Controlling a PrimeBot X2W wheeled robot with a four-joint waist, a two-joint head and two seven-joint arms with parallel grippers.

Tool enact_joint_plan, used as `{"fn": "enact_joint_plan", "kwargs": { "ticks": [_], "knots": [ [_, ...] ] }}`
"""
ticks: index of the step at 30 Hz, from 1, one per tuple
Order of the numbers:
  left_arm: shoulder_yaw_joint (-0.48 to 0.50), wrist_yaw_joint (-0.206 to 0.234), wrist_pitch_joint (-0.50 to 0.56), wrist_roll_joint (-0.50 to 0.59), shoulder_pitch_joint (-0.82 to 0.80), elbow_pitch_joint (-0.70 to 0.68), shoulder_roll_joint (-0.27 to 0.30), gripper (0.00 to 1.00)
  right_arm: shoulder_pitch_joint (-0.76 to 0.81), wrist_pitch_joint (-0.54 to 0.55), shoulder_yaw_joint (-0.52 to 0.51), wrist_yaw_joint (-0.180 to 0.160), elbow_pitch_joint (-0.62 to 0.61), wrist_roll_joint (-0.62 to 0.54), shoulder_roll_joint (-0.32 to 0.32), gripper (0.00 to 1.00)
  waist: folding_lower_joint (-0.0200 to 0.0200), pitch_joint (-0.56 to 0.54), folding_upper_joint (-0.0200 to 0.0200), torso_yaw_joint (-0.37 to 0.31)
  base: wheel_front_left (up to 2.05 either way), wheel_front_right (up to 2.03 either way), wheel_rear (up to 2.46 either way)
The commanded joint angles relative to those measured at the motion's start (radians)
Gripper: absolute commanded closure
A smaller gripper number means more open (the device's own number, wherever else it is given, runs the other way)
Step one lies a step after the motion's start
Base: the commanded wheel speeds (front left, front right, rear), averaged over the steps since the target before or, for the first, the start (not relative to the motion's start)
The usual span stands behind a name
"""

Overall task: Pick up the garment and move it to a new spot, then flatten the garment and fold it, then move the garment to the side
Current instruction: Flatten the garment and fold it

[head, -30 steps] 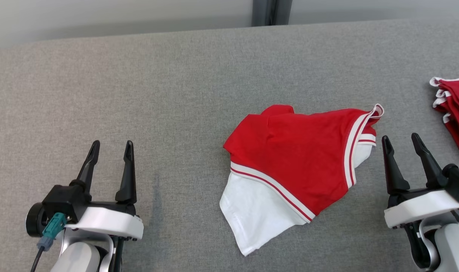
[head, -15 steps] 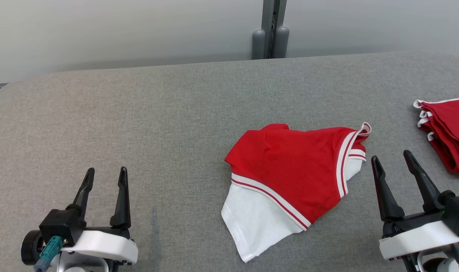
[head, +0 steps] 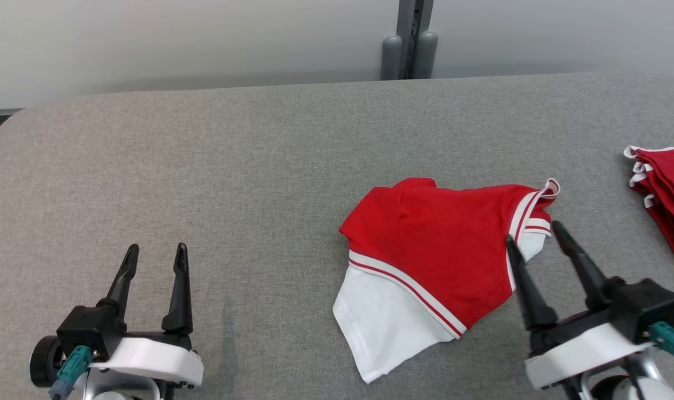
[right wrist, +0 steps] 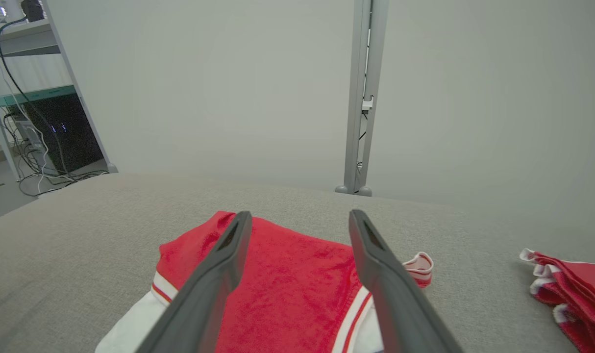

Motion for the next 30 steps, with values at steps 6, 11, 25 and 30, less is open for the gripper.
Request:
{"fn": "enact_joint_plan", "kwargs": {
  "ticks": [6,11,25,30],
  "knots": [
    [-0.009,-0.005,-0.006,0.001,-0.045,0.007,-0.010,0.00,-0.067,0.040,0.253,0.000,0.060,0.006,-0.066,0.00,0.0000,0.035,0.0000,0.033,0.00,0.00,0.00],
    [-0.021,-0.019,-0.014,0.005,-0.077,0.024,-0.027,0.00,-0.122,0.059,0.463,0.000,0.156,0.039,-0.110,0.00,0.0000,0.062,0.0000,0.063,0.00,0.00,0.00],
    [-0.018,-0.042,-0.034,0.011,-0.110,0.073,-0.068,0.00,-0.251,0.124,0.651,0.000,0.503,0.020,-0.113,0.50,0.0000,0.091,0.0000,0.103,0.00,0.00,0.00],
    [-0.012,-0.046,-0.036,0.016,-0.115,0.077,-0.072,0.00,-0.289,0.076,0.653,0.000,0.505,0.040,-0.086,1.00,0.0000,0.091,0.0000,0.100,0.00,0.00,0.00]
  ]
}}
